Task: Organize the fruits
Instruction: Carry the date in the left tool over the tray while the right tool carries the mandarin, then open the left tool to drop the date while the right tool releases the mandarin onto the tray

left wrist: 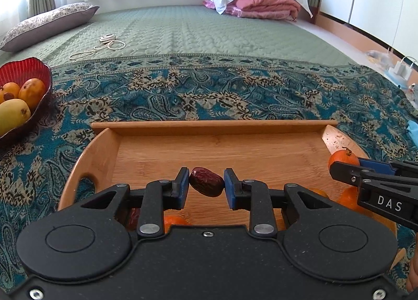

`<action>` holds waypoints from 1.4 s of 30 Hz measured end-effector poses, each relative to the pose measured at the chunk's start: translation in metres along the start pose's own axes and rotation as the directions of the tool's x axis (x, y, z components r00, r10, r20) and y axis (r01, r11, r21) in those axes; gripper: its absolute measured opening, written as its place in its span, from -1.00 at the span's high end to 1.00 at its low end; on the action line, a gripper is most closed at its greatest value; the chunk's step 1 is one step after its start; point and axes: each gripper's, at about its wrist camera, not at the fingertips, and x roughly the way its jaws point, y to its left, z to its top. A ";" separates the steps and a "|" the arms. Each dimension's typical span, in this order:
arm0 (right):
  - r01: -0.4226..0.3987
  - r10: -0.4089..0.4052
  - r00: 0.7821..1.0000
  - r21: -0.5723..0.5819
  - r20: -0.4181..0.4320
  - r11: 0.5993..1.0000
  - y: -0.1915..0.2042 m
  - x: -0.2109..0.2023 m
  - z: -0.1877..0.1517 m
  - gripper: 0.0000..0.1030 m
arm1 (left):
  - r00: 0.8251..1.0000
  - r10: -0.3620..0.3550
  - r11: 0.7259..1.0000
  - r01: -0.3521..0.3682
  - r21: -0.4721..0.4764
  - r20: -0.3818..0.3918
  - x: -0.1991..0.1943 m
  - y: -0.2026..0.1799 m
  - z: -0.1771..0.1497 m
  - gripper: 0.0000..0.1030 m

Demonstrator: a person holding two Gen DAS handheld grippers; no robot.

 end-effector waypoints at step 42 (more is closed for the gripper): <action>-0.003 0.009 0.996 -0.074 0.085 0.997 0.007 -0.025 -0.006 -0.36 | 1.000 0.009 1.000 -0.008 -0.004 0.023 -0.021 0.002 -0.004 -0.37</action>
